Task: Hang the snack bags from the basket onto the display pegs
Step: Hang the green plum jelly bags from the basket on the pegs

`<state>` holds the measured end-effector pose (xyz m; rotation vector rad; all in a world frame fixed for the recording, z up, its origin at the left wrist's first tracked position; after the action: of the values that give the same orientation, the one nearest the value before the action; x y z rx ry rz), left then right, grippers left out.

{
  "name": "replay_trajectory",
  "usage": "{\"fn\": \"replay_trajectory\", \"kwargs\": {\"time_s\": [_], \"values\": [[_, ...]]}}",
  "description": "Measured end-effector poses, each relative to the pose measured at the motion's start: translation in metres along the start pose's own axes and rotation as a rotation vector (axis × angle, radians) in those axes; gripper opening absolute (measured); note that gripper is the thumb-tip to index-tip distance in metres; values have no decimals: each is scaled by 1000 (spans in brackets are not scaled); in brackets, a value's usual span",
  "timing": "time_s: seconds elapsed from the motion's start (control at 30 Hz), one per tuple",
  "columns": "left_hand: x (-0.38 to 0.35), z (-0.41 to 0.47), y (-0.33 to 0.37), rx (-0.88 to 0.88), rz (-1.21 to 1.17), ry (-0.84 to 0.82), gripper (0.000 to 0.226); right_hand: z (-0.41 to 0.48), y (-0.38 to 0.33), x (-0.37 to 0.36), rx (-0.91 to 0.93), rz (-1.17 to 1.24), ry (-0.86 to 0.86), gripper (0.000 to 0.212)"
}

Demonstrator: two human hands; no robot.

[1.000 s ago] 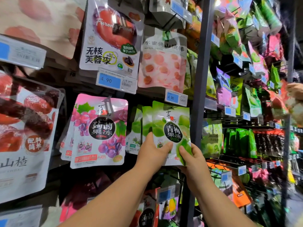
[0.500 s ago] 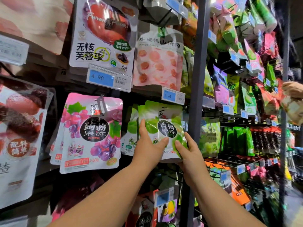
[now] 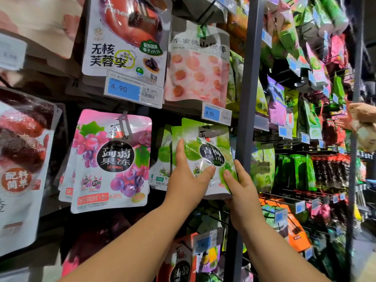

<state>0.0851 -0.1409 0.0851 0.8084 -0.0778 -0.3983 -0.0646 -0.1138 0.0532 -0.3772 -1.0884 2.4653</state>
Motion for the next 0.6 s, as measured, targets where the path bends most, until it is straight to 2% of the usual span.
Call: {"fn": "replay_trajectory", "kwargs": {"time_s": [0.17,0.33,0.47,0.6], "values": [[1,5,-3,18,30,0,98,5,1,-3,-35,-64,9,79],[7,13,-11,86,136,39,96,19,7,-10,-72,-192,-22,65],[6,17,-19,74,271,8,85,30,12,-15,-121,-276,-25,62],[11,24,-30,128,317,-6,89,36,20,-25,-173,-328,-47,65]]}}
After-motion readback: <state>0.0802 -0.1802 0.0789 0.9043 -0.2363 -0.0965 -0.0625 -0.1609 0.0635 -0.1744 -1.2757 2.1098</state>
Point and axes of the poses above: each hand's wrist, its own z-axis towards the middle knuckle, its own x-axis out of the back of the hand, y = z × x, the point moved 1 cm from there along z, towards the middle knuckle, and after that the axes turned 15 degrees about -z, right-handed, at the moved point
